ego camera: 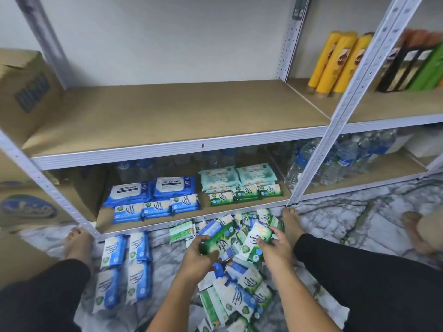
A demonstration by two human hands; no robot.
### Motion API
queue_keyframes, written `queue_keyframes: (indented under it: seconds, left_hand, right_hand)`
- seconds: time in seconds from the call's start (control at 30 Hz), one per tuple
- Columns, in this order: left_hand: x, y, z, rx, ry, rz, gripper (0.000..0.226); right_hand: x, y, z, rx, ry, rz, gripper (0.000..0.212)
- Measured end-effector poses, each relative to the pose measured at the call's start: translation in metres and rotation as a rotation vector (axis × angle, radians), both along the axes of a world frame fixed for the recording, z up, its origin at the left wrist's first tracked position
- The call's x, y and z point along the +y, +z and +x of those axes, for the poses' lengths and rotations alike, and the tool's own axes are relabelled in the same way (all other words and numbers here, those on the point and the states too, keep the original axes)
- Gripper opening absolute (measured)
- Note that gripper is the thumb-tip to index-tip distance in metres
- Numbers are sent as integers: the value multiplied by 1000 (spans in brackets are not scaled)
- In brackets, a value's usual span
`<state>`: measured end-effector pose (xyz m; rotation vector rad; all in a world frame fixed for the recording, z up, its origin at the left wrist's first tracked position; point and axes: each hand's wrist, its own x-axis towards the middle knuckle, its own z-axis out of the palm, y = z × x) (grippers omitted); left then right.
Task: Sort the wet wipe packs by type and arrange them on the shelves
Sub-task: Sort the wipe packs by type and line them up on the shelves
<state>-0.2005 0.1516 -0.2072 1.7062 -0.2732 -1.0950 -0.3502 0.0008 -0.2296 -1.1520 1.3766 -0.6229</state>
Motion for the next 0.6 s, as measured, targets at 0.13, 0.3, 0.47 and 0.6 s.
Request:
queue_keyframes:
  seconds: [0.13, 0.3, 0.47, 0.6]
  left_hand:
    - [-1, 7, 0, -113, 69, 13, 47]
    - [-9, 21, -1, -69, 167, -128, 24]
    - [-14, 8, -5, -143, 66, 2, 62]
    - [-15, 0, -7, -72, -6, 13, 72]
  right_hand:
    - [-3, -1, -1, -25, -8, -17, 51]
    - [-3, 2, 2, -57, 1, -36, 51]
    - [0, -1, 4, -60, 22, -64, 51]
    - [0, -3, 1, -69, 13, -67, 49]
